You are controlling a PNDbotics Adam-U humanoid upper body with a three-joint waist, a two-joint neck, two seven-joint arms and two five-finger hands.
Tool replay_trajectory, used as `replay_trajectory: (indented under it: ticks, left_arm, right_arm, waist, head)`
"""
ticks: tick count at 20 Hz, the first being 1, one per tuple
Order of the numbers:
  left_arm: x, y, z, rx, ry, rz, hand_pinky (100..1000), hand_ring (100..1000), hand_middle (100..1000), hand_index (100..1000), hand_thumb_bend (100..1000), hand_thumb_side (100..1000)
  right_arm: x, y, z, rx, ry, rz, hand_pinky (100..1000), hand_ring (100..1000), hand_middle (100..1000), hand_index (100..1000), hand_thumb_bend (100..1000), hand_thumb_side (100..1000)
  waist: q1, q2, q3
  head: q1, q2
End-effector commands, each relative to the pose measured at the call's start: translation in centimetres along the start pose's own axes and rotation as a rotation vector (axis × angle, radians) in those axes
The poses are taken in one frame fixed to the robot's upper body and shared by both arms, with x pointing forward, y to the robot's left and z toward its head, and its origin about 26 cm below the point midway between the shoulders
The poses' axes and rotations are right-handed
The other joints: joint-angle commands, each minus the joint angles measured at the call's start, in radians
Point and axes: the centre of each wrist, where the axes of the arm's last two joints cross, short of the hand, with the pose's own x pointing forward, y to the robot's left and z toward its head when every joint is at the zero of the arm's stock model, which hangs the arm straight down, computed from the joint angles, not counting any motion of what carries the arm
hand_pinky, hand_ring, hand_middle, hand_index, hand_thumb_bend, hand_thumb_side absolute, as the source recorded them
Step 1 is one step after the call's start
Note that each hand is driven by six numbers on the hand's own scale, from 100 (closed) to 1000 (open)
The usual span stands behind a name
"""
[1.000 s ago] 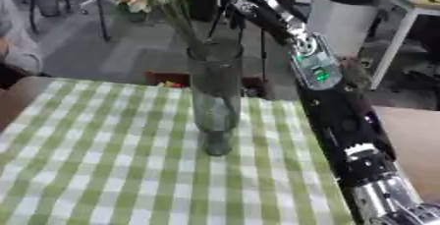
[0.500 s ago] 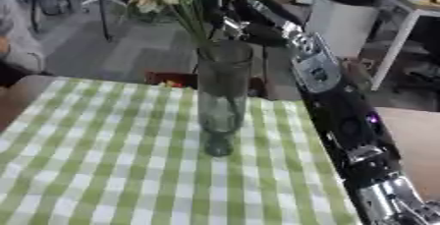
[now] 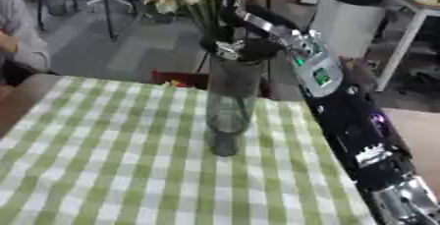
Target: Arrange flowers into the vase.
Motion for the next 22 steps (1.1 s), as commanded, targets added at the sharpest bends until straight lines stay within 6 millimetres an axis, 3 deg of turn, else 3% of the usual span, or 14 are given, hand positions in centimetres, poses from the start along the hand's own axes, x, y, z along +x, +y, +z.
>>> replay_trajectory:
  ticks: [1, 11, 12, 13, 14, 22]
  left_arm:
    - [0.5, 0.4, -0.5, -0.011, -0.022, -0.019, 644, 873, 935, 998, 100, 868]
    - [0.5, 0.4, -0.5, -0.012, -0.021, -0.016, 645, 873, 936, 998, 100, 867]
    - [0.5, 0.4, -0.5, -0.013, -0.021, -0.016, 645, 873, 936, 998, 100, 867]
    - [0.5, 0.4, -0.5, -0.013, -0.021, -0.016, 646, 873, 936, 998, 100, 873]
    - [0.5, 0.4, -0.5, -0.013, -0.021, -0.016, 646, 873, 936, 998, 100, 868]
    - [0.5, 0.4, -0.5, -0.012, -0.018, -0.015, 647, 874, 936, 999, 100, 867]
  right_arm:
    - [-0.3, -1.4, 0.3, -0.053, -0.033, 0.038, 490, 421, 299, 400, 395, 791]
    - [-2.1, -0.2, 1.5, -0.087, -0.080, 0.057, 494, 414, 291, 392, 390, 802]
    - [-2.1, -0.3, 1.5, -0.101, -0.081, 0.053, 494, 413, 291, 391, 390, 804]
    - [-2.1, -0.4, 1.5, -0.116, -0.081, 0.048, 496, 414, 291, 392, 370, 867]
    - [-2.1, -0.5, 1.5, -0.133, -0.080, 0.042, 496, 414, 292, 393, 390, 808]
    - [-1.1, -2.3, 1.4, -0.352, -0.055, -0.096, 521, 431, 317, 429, 402, 839]
  waist:
    - [0.007, -0.021, -0.002]
    - [0.007, -0.020, -0.003]
    - [0.007, -0.021, -0.002]
    - [0.007, -0.022, -0.002]
    - [0.007, -0.022, -0.002]
    - [0.009, -0.032, -0.005]
  head:
    - [0.000, -0.015]
    - [-0.002, -0.015]
    - [-0.002, -0.015]
    - [-0.003, -0.016]
    - [-0.003, -0.016]
    - [-0.002, -0.012]
